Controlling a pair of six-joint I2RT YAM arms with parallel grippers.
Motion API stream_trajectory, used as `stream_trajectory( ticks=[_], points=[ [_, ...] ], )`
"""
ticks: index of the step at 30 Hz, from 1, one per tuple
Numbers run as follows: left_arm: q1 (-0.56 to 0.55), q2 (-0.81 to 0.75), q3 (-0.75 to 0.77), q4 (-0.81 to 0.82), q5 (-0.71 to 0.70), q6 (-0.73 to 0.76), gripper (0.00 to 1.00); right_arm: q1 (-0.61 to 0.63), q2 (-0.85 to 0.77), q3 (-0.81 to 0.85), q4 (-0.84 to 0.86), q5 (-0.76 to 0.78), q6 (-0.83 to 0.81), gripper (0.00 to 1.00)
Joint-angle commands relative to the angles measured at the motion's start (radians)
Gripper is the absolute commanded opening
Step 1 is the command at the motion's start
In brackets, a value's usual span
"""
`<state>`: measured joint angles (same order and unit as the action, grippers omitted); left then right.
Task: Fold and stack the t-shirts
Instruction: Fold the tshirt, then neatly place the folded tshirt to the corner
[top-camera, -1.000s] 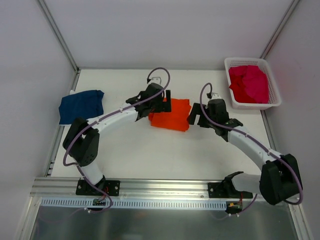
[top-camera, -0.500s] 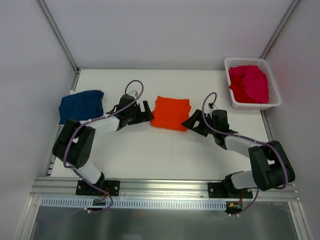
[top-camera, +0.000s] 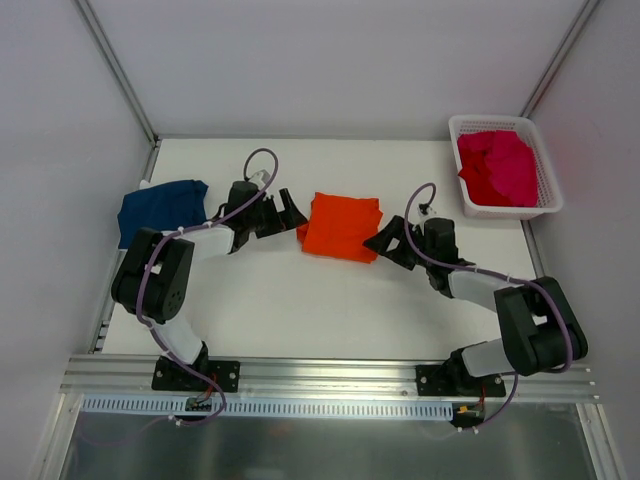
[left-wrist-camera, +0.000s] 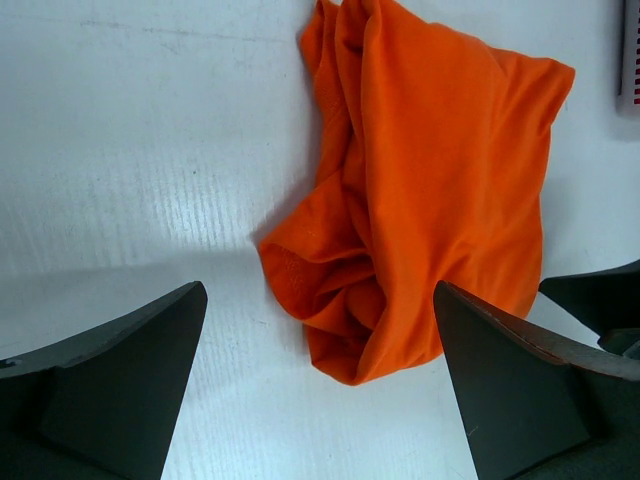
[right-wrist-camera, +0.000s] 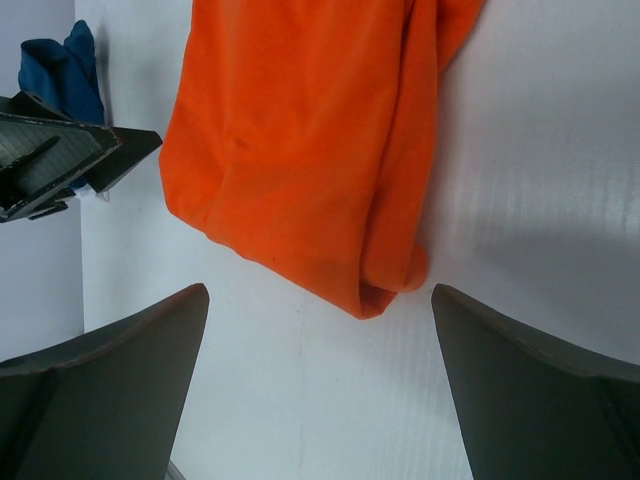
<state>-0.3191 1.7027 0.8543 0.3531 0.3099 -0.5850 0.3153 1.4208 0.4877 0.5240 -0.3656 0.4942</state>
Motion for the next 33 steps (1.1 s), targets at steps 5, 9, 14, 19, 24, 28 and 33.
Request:
stream_trajectory(
  ticks=[5, 9, 14, 19, 24, 28, 33],
  points=[
    [0.011, 0.066, 0.091, -0.003, 0.044, 0.022, 0.99, -0.007, -0.054, 0.045, -0.094, 0.082, -0.071, 1.00],
    [0.011, 0.132, 0.118, 0.018, 0.081, -0.004, 0.99, -0.008, 0.015, 0.072, -0.073, 0.064, -0.068, 1.00],
    [0.011, 0.178, 0.129, 0.026, 0.100, -0.004, 0.99, -0.012, 0.121, 0.080, 0.016, 0.031, -0.033, 0.99],
    [0.011, 0.199, 0.130, 0.020, 0.104, 0.004, 0.99, -0.010, 0.210, 0.088, 0.097, 0.001, 0.012, 1.00],
    [0.011, 0.222, 0.135, 0.033, 0.129, -0.015, 0.99, -0.010, 0.320, 0.097, 0.212, -0.036, 0.055, 1.00],
    [0.009, 0.233, 0.121, 0.081, 0.181, -0.056, 0.99, -0.005, 0.403, 0.112, 0.316, -0.067, 0.105, 0.99],
    [-0.008, 0.262, 0.104, 0.184, 0.239, -0.139, 0.99, 0.033, 0.469, 0.146, 0.373, -0.076, 0.138, 1.00]
  ],
)
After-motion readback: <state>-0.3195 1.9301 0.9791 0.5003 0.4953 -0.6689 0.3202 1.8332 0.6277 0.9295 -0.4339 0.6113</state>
